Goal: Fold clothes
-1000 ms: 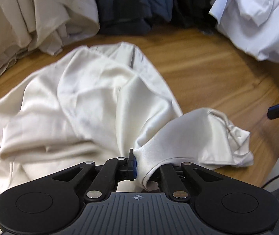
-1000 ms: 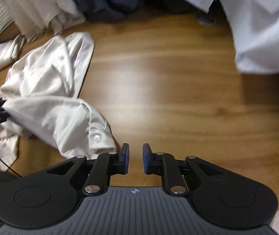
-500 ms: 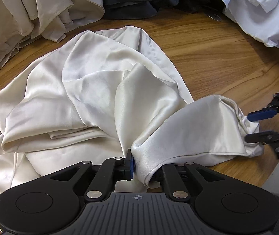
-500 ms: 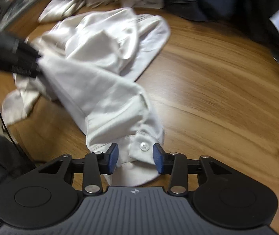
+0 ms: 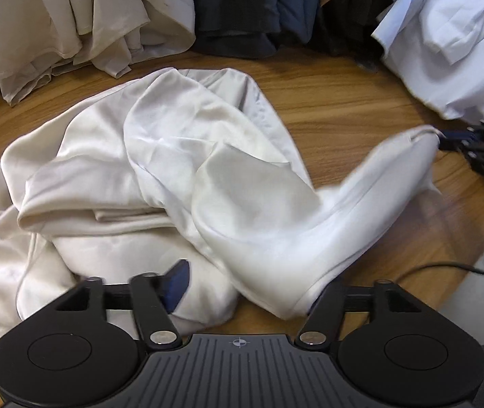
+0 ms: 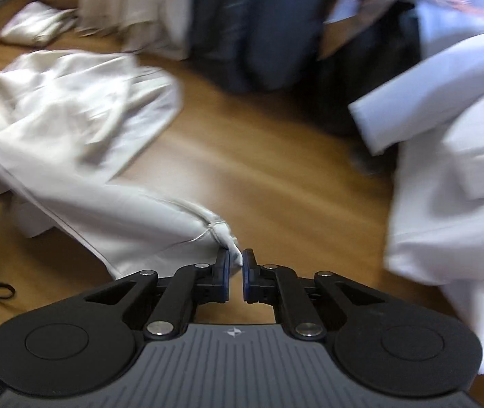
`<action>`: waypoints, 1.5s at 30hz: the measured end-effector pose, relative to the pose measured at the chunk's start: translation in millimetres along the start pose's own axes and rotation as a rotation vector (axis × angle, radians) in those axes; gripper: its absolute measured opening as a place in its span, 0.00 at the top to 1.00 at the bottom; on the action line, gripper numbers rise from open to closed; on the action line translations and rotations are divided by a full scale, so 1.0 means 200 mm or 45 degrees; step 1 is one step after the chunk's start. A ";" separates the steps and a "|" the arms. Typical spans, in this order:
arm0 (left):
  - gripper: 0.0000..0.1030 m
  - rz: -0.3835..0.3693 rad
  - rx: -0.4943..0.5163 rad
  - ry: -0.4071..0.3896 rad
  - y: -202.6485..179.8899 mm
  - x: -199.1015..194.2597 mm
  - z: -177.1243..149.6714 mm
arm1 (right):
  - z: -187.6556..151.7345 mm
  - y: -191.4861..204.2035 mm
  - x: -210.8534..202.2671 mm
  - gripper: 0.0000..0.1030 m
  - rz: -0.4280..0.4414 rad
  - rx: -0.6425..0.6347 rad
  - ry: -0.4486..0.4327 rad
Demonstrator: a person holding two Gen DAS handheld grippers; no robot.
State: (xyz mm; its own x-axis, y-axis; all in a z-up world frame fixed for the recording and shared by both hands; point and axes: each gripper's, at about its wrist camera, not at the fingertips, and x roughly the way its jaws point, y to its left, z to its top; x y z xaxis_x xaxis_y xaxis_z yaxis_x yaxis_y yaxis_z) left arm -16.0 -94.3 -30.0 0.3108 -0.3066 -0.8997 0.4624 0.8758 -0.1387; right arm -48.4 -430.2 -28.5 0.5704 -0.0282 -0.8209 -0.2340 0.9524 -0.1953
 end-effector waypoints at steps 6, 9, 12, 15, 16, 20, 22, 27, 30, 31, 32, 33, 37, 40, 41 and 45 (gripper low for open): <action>0.29 0.009 -0.139 -0.028 0.12 -0.10 -0.09 | 0.05 -0.12 0.06 0.92 -0.217 -0.117 0.091; 0.29 0.038 -0.220 -0.048 0.21 -0.14 -0.13 | 0.06 -0.14 0.09 0.85 -0.211 -0.131 0.173; 0.28 0.066 -0.293 -0.070 0.29 -0.17 -0.13 | 0.08 -0.12 0.05 0.67 -0.102 -0.048 0.163; 0.26 0.071 -0.351 -0.092 0.33 -0.18 -0.11 | 0.13 -0.05 0.03 0.54 0.038 0.019 0.119; 0.25 0.071 -0.365 -0.100 0.34 -0.18 -0.10 | 0.15 -0.02 0.03 0.48 0.091 0.029 0.102; 0.21 0.081 -0.393 -0.136 0.35 -0.17 -0.03 | 0.22 0.09 0.02 0.36 0.257 0.030 0.052; 0.18 0.095 -0.408 -0.152 0.35 -0.16 0.00 | 0.26 0.13 0.03 0.27 0.331 0.054 0.041; 0.16 0.134 -0.486 -0.192 0.39 -0.12 0.01 | 0.37 0.21 0.07 0.20 0.504 0.139 0.006; 0.16 0.163 -0.535 -0.205 0.43 -0.11 0.00 | 0.43 0.28 0.11 0.18 0.580 0.124 0.003; 0.16 0.170 -0.553 -0.206 0.44 -0.11 -0.01 | 0.45 0.31 0.13 0.18 0.590 0.093 0.004; 0.16 0.176 -0.570 -0.205 0.45 -0.11 -0.02 | 0.47 0.34 0.15 0.18 0.594 0.074 0.002; 0.16 0.180 -0.588 -0.205 0.46 -0.11 -0.02 | 0.49 0.37 0.18 0.18 0.597 0.058 -0.001; 0.16 0.168 -0.662 -0.212 0.49 -0.14 -0.01 | 0.58 0.43 0.31 0.18 0.653 0.083 0.023; 0.16 0.144 -0.713 -0.224 0.51 -0.16 0.02 | 0.63 0.48 0.40 0.18 0.720 0.069 0.037; 0.16 0.131 -0.731 -0.225 0.51 -0.17 0.04 | 0.64 0.50 0.43 0.18 0.723 0.050 0.048; 0.16 0.089 -0.771 -0.238 0.52 -0.16 0.12 | 0.65 0.59 0.54 0.25 0.744 -0.037 0.121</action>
State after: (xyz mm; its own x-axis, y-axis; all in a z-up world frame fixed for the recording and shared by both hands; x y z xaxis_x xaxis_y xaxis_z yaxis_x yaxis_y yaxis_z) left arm 41.6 -3.1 -4.6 0.4883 -0.2529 -0.8352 -0.0985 0.9350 -0.3406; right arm 88.9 -282.1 -69.8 0.2674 0.4703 -0.8410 -0.5106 0.8094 0.2902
